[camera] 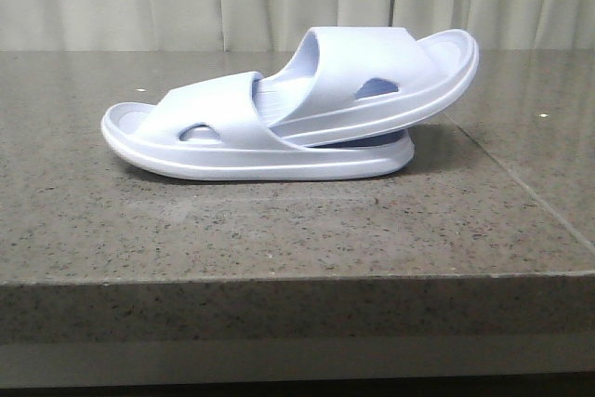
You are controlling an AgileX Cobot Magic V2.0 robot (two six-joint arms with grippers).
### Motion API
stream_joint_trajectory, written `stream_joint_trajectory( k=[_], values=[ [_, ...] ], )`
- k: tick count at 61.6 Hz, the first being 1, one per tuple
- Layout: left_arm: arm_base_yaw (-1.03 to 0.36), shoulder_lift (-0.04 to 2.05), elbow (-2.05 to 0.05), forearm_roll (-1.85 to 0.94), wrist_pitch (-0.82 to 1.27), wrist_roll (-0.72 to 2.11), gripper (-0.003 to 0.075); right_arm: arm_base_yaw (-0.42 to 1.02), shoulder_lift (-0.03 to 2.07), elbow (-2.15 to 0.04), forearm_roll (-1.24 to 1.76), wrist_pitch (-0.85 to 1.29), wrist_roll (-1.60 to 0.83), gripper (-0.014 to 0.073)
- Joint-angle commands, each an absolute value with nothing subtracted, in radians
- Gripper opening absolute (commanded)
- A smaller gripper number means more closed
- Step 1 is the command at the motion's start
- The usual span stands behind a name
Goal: Insert blue slippers together front up
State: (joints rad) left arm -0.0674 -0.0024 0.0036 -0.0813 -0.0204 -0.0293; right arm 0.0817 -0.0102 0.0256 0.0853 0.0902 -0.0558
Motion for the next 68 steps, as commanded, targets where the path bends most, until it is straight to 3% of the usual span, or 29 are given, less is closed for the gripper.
stream_joint_trajectory(
  k=[1,68],
  values=[
    [-0.066,-0.021,0.009,-0.081,-0.101,-0.032,-0.002,0.08,-0.027,0.022,0.078,0.0,-0.054,-0.0067],
    [-0.066,-0.021,0.009,-0.083,-0.101,-0.032,-0.002,0.053,-0.027,0.022,0.078,0.0,-0.054,-0.0067]
  ],
)
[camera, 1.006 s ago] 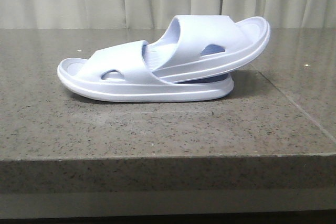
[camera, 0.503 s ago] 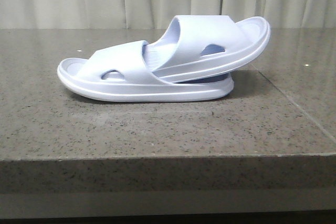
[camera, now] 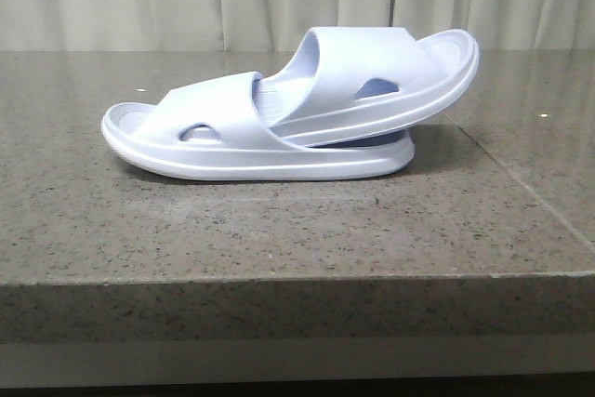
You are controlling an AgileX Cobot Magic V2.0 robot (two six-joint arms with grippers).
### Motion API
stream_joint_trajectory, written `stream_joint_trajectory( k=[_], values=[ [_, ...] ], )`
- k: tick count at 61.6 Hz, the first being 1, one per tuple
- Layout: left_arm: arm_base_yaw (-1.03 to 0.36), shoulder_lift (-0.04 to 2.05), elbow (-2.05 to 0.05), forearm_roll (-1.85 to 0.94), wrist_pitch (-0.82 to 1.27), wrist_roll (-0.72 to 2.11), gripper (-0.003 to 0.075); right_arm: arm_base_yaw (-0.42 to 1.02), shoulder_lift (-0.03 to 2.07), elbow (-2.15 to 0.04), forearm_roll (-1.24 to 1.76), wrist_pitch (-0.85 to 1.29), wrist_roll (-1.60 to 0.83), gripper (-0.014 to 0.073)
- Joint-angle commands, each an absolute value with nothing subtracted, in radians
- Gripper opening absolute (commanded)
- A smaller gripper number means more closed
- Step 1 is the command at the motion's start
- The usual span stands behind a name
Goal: Insert blue slippers together front up
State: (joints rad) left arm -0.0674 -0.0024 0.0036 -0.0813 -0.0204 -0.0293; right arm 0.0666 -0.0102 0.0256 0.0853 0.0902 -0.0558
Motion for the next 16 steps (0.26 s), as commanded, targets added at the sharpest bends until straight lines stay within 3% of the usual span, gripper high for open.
stream_joint_trajectory(
  k=[1,16],
  values=[
    [-0.066,-0.021,0.009,-0.083,-0.101,-0.032,-0.002,0.053,-0.027,0.022,0.078,0.0,-0.054,-0.0067],
    [-0.066,-0.021,0.009,-0.083,-0.101,-0.032,-0.002,0.046,-0.027,0.022,0.078,0.0,-0.054,-0.0067]
  ],
)
